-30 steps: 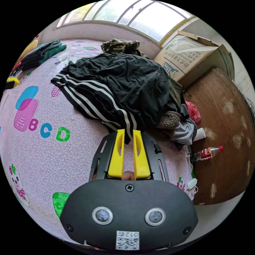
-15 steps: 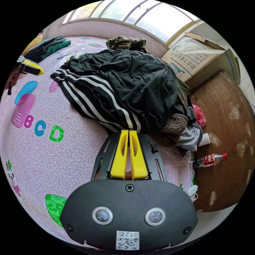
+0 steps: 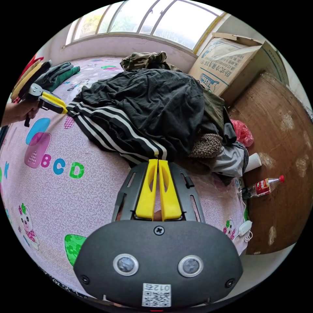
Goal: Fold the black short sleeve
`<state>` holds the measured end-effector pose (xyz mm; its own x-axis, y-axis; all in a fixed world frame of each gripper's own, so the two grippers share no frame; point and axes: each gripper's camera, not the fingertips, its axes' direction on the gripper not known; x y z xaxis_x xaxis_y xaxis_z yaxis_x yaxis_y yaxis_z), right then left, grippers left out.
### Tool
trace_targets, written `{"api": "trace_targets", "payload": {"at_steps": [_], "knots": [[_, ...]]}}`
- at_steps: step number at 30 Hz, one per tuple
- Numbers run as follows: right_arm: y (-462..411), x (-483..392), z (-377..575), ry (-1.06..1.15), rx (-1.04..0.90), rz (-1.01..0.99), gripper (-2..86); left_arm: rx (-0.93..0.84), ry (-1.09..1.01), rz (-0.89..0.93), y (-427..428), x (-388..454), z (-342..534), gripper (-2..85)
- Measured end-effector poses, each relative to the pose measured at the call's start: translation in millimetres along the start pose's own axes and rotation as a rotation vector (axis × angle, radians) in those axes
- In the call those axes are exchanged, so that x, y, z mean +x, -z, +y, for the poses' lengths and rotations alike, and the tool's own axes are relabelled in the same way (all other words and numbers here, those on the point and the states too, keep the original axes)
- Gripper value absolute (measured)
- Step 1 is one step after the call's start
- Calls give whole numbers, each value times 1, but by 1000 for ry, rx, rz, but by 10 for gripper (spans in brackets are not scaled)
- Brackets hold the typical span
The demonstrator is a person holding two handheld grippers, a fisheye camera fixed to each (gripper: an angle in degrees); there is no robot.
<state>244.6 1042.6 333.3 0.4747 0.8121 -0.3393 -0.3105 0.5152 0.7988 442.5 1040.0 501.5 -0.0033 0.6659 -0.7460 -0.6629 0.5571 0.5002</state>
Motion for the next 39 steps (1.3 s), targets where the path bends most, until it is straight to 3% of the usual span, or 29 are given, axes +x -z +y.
{"api": "trace_targets", "payload": {"at_steps": [8,14,29,39], "knots": [[32,46,-10,-54,7,-59,0,-18,-32,-41,10,35,-21,7],[95,91,-17,-86,84,-69,0,48,6,-39,70,42,-21,1],[346,187,-59,-118,450,-125,-2,381,143,-5,373,41,2,0],[541,246,-84,-120,718,-145,-2,656,191,-25,625,63,21,-1]]}}
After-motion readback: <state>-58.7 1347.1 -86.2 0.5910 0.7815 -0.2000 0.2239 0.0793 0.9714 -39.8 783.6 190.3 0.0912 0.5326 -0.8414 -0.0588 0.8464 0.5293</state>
